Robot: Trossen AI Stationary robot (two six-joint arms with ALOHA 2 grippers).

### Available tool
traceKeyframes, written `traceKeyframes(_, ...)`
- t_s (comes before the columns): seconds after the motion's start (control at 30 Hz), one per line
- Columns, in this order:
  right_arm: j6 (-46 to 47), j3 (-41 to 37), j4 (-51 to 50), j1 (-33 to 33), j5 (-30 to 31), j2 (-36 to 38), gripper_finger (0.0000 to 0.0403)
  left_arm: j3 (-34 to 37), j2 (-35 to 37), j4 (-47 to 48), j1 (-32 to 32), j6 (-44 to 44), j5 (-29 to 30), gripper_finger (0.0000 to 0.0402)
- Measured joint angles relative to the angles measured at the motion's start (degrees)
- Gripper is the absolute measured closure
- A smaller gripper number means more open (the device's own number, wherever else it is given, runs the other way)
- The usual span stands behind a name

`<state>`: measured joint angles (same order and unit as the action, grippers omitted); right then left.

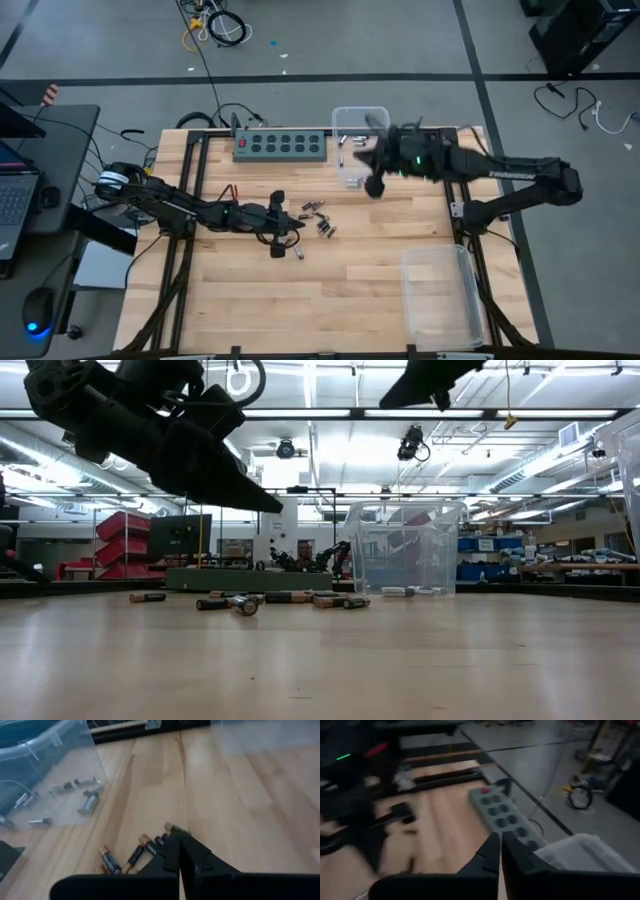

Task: Sort batteries
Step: Put the silver battery into the top transparent bin

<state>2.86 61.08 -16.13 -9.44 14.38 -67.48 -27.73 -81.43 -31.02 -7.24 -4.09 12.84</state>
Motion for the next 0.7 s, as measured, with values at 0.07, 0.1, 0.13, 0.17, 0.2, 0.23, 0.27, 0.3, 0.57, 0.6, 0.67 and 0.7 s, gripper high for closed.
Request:
traceKeyframes(0.07,-0.09,-2.17,2.17,5.05,3.58,0.91,0.0398,0.01,0.00,-0.07,0.24,-1.51,0.00,0.0402)
traceKeyframes(0.1,-0.05,-3.22,3.10,7.37,5.49,1.35,0.0400,0.01,0.00,-0.42,0.38,-2.36,0.00,0.0402)
traceKeyframes(0.13,0.30,-4.52,4.39,9.48,7.48,1.79,0.0401,0.00,0.00,-0.66,0.48,-3.30,0.02,0.0402)
traceKeyframes(0.17,0.71,-5.78,5.87,11.38,9.30,2.04,0.0402,0.01,0.00,-0.92,0.55,-3.93,0.02,0.0402)
traceKeyframes(0.2,1.03,-7.03,7.36,12.98,10.37,2.18,0.0401,-0.01,0.00,-1.05,0.56,-4.53,0.04,0.0402)
traceKeyframes(0.23,1.10,-8.13,8.37,14.31,11.14,2.20,0.0400,-0.01,0.00,-1.26,0.56,-4.86,0.06,0.0402)
traceKeyframes(0.27,1.46,-9.14,9.32,15.43,11.55,2.20,0.0400,0.00,0.00,-1.40,0.56,-4.98,0.07,0.0402)
traceKeyframes(0.3,1.88,-10.08,10.46,16.35,11.73,2.20,0.0401,0.01,0.00,-1.42,0.55,-5.01,0.07,0.0402)
traceKeyframes(0.57,4.05,-14.28,17.23,20.26,15.48,2.03,0.0402,0.01,0.00,-1.73,0.15,-1.67,0.07,0.0401)
traceKeyframes(0.6,4.04,-14.28,17.69,20.56,15.64,2.03,0.0402,-0.01,0.00,-1.73,0.11,-1.67,0.04,0.0402)
traceKeyframes(0.67,4.06,-14.28,18.15,20.75,15.73,2.03,0.0402,0.00,0.00,-1.71,0.10,-1.65,0.04,0.0402)
traceKeyframes(0.7,4.08,-14.28,18.19,20.77,15.73,2.03,0.0402,-0.01,0.00,-1.71,0.10,-1.63,0.04,0.0402)
